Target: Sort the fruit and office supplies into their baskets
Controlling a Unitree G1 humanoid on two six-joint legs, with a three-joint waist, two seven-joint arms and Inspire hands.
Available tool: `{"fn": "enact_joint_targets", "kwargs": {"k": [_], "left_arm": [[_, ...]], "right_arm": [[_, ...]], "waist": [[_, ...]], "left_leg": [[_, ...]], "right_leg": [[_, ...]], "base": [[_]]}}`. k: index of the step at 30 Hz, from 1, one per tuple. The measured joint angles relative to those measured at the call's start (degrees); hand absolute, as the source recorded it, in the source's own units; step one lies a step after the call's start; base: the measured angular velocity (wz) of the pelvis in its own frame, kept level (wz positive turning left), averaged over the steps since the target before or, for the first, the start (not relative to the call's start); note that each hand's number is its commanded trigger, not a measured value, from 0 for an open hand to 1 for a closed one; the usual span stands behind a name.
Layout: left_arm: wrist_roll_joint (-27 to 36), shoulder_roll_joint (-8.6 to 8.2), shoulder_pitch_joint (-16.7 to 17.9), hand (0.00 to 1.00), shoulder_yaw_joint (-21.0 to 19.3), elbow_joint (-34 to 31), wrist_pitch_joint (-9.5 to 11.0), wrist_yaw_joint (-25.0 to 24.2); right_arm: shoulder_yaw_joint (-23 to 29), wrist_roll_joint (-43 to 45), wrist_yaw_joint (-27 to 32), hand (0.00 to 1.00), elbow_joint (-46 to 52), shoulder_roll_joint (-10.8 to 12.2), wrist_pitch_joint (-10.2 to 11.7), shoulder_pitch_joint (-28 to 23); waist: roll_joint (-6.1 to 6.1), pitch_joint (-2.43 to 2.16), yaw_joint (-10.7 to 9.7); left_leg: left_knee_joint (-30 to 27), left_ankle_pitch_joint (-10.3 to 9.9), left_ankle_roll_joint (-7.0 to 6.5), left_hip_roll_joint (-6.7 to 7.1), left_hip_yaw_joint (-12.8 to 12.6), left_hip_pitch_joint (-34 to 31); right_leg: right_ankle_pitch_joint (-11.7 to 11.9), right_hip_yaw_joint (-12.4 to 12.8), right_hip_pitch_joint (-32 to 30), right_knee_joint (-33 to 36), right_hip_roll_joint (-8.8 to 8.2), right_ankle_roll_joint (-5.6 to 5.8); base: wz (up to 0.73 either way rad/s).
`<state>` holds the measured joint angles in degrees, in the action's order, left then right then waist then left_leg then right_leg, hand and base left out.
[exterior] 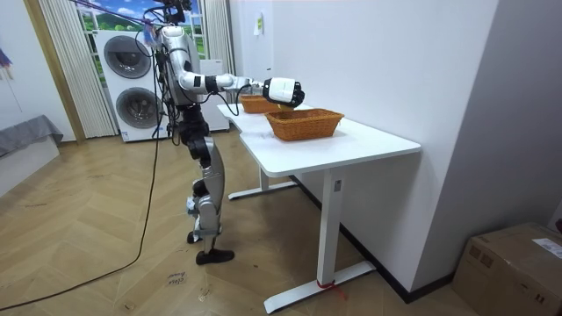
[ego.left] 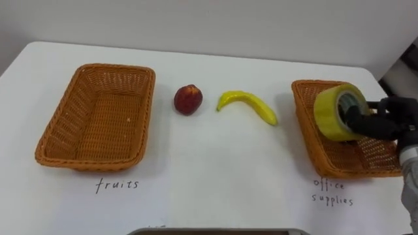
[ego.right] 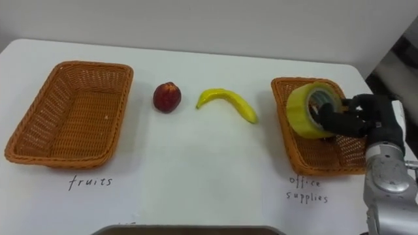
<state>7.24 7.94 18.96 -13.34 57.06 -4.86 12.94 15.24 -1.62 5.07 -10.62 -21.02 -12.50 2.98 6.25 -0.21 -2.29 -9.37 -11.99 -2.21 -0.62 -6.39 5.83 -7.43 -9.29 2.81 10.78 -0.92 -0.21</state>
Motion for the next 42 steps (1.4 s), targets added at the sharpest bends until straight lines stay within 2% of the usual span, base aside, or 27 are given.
{"fn": "enact_joint_targets", "kwargs": {"k": [1,2,3,5,6,23,33,38,42], "left_arm": [[0.0,0.00,0.0,0.00,0.0,0.0,0.0,0.1],[0.0,0.00,0.0,0.00,0.0,-0.1,0.0,0.2],[0.0,0.00,0.0,0.00,0.0,-0.1,0.0,0.2],[0.0,0.00,0.1,0.00,0.0,-0.1,0.0,0.3],[0.0,0.01,0.2,0.00,0.0,-0.1,0.0,0.4],[0.0,0.01,-0.2,0.00,0.0,-0.3,0.0,0.5],[0.0,-0.01,-0.3,0.00,0.0,-0.3,0.0,0.7],[0.1,-0.05,-0.4,0.00,0.1,-0.3,-0.1,0.6],[0.0,-0.05,-0.4,0.00,0.1,-0.3,-0.1,0.5]], "right_arm": [[0.1,0.0,0.0,1.00,0.0,-0.1,0.0,0.0],[0.1,0.0,0.0,0.93,0.0,-0.3,0.0,0.0],[0.1,0.0,0.0,0.65,0.0,-0.4,0.0,0.0],[0.1,0.0,0.0,0.37,0.0,-0.4,0.0,0.0],[0.1,0.0,0.0,0.02,0.0,-0.4,0.0,0.0],[0.2,3.7,0.6,0.00,0.0,-1.0,0.0,0.0],[0.2,3.7,1.2,0.00,0.8,-1.4,1.1,0.0],[0.1,3.7,1.0,0.00,1.7,-1.4,1.1,0.0],[0.1,3.7,-0.3,0.00,2.1,-1.4,1.1,0.0]], "waist": [[0.03,0.01,-0.1],[0.07,0.03,-0.1],[0.09,0.04,-0.1],[0.13,0.06,0.0],[0.16,0.07,-0.1],[0.45,0.02,-0.4],[0.32,-0.04,-0.3],[-0.11,-0.11,0.4],[-0.40,0.02,0.8]], "left_leg": [[0.0,0.0,0.01,-0.01,-0.1,0.0],[0.0,0.0,0.02,-0.04,-0.3,0.1],[0.1,0.0,0.04,-0.10,-0.7,0.3],[0.3,0.0,0.06,-0.16,-1.1,0.6],[0.4,0.0,0.06,-0.17,-1.4,0.8],[0.8,0.0,0.05,-0.18,-1.4,0.8],[0.8,-0.1,0.06,-0.26,-1.5,1.2],[0.9,-0.1,0.07,-0.27,-1.7,1.4],[0.8,-0.1,0.08,-0.31,-1.7,1.4]], "right_leg": [[0.0,0.1,0.0,0.0,0.02,-0.01],[0.0,0.3,0.0,0.0,0.09,-0.02],[0.0,0.7,0.0,0.0,0.16,-0.02],[0.0,1.2,0.0,0.0,0.27,-0.03],[0.0,1.4,0.0,0.0,0.30,-0.03],[0.0,1.4,-0.1,-0.1,0.32,-0.03],[0.1,1.3,0.0,0.1,0.34,-0.12],[0.1,1.4,0.1,0.2,0.36,-0.14],[0.1,1.4,0.1,0.3,0.38,-0.15]], "base": [[-0.04],[-0.09],[-0.11],[-0.13],[-0.10],[0.00],[0.00],[-0.02],[0.00]]}}
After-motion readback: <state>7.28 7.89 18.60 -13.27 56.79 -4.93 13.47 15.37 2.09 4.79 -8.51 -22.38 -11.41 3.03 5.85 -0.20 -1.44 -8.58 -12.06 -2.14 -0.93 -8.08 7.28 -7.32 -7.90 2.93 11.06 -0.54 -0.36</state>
